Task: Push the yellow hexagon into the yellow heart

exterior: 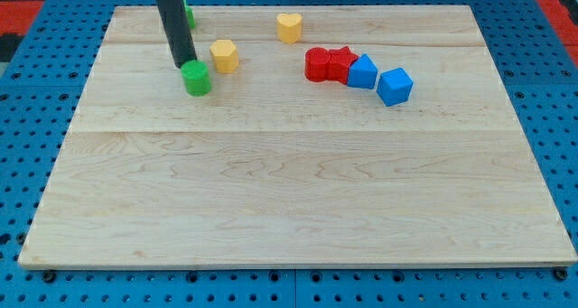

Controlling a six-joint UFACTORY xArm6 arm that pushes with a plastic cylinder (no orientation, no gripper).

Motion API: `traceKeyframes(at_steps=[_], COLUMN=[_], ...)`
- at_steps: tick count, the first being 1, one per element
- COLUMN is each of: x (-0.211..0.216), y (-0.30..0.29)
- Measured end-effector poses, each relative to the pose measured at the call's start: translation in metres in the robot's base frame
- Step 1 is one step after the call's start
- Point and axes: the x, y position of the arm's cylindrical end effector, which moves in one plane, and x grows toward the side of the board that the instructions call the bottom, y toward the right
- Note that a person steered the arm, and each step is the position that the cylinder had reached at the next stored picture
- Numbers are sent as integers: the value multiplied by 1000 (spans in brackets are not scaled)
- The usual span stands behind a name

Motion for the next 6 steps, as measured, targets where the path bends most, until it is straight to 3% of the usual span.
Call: traceKeyframes(at_steps=[1,2,3,4,5,6], x=[2,-42,-39,-11,-45,-76], y=[64,63,72,22,-21,25])
